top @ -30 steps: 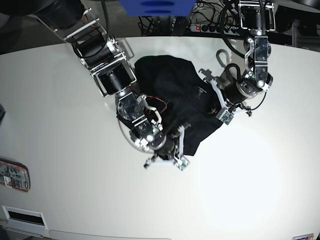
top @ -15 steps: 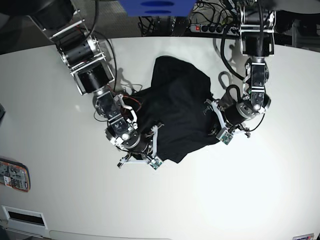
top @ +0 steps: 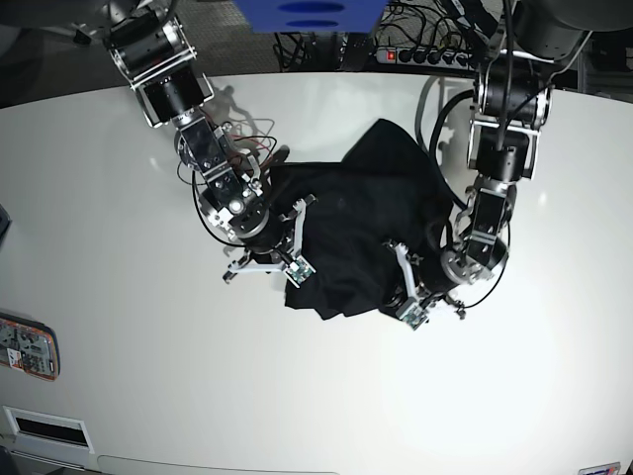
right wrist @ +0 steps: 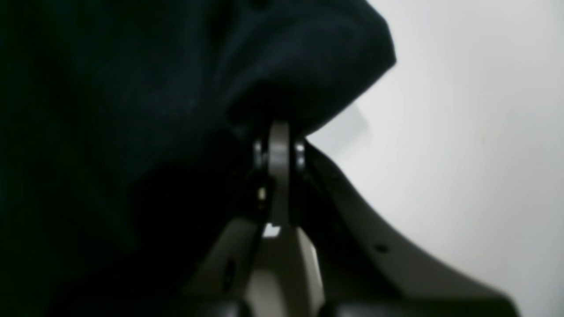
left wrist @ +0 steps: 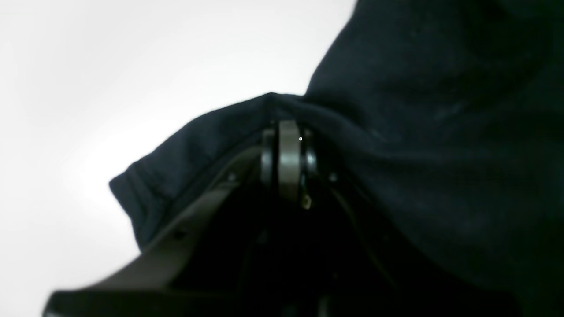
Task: Fold the T-shirt properly
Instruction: 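Pull the shirt with both grippers, spreading it flat on the table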
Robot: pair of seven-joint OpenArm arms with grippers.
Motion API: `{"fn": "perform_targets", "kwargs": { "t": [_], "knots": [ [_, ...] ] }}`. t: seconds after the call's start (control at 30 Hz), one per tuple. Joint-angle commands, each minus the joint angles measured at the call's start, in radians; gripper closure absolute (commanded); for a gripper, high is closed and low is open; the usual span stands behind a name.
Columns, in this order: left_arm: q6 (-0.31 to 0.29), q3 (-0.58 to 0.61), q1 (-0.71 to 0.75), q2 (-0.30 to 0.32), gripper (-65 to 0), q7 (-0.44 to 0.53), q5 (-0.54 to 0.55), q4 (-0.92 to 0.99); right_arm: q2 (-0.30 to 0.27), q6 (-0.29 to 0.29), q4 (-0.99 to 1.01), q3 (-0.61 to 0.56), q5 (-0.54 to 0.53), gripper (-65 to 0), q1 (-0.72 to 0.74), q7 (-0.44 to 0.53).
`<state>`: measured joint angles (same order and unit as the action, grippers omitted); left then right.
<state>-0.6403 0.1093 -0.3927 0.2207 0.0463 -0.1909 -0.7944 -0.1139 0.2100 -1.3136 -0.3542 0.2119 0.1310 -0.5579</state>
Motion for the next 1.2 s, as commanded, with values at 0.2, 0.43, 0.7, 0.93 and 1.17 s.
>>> {"fn": "perform_targets", "kwargs": {
  "t": [0.2, 0.43, 0.7, 0.93, 1.17],
  "knots": [
    [0.092, 0.128, -0.182, -0.043, 0.0, -0.019, -0.019, 0.178, -0.045, 0.019, -0.18, -0.009, -0.012, 0.0, -0.149, -0.044],
    [0.168, 0.194, -0.262, -0.113, 0.0, -0.019, -0.019, 0.237, -0.042, 0.018, -0.317, -0.093, 0.04, 0.0, -0.298, -0.052],
    [0.179, 0.215, -0.26, -0.188, 0.0, -0.019, -0.019, 0.237, 0.021, 0.016, -0.329, -0.274, 0.291, 0.0, -0.305, -0.054],
    [0.179, 0.194, -0.203, -0.123, 0.0, -0.021, -0.009, 0.01, 0.032, 0.016, -0.353, -0.271, 0.315, 0.0, -0.304, -0.054],
    [0.179, -0.105, 0.077, -0.12, 0.0, -0.027, -0.012, -0.655, 0.026, 0.016, -0.355, -0.141, 0.312, 0.0, -0.298, -0.047]
  ]
}}
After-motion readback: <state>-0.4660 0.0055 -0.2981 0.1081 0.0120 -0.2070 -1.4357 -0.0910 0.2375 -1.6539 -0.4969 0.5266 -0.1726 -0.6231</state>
